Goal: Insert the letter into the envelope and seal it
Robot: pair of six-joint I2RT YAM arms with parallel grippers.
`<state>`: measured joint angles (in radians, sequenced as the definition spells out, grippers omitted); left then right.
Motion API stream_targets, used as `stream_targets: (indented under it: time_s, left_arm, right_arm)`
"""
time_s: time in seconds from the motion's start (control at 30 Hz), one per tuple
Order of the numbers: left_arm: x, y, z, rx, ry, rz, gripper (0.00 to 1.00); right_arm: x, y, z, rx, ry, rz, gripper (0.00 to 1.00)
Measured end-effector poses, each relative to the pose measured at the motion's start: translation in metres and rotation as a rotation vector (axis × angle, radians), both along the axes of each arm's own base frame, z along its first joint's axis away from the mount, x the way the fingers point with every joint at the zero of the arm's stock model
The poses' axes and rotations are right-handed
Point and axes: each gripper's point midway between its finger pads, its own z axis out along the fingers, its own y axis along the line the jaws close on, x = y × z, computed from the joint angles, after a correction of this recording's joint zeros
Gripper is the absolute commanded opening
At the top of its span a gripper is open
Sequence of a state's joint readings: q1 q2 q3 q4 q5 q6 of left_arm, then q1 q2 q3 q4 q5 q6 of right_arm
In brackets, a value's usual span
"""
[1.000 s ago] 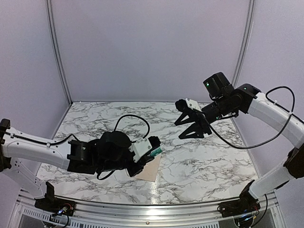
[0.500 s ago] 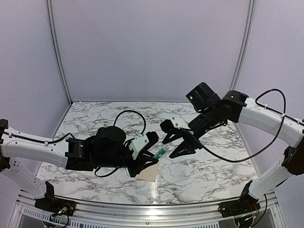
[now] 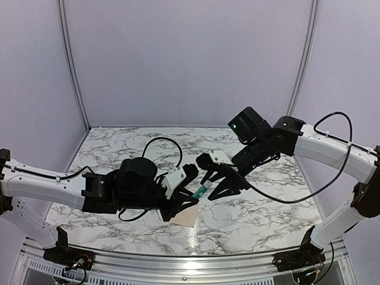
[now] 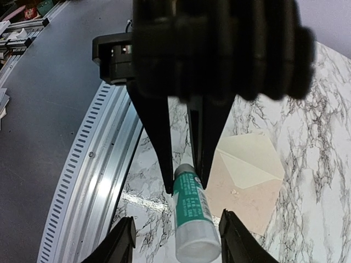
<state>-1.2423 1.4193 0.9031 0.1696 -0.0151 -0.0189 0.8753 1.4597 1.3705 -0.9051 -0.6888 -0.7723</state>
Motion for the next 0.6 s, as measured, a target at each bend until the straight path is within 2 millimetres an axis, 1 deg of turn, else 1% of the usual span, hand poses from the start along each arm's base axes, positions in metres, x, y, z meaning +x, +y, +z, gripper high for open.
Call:
stream_targets:
  time_s: [0.13, 0.3, 0.47, 0.6]
  left_arm:
    - [0.0002, -0.0005, 0.0012, -0.005, -0.002, 0.0, 0.0]
    - [0.0002, -0.0006, 0.0012, -0.006, -0.002, 0.0, 0.0]
    - [0.0004, -0.0012, 0.0024, -0.011, -0.003, 0.0, 0.0]
    - [-0.0004, -0.0022, 0.0039, -0.018, -0.003, -0.005, 0.0]
  right_arm:
    - [-0.0005, 0.0011, -0.0049, -0.008, 0.019, -0.002, 0.45]
    - [-0.0015, 0.0035, -0.0044, 0.0, 0.034, -0.001, 0.43]
    - [-0.0026, 0.0063, -0.0028, 0.011, 0.05, 0.0, 0.35]
    - [-0.0021, 0.0086, -0.0038, 0.013, 0.056, -0.001, 0.25]
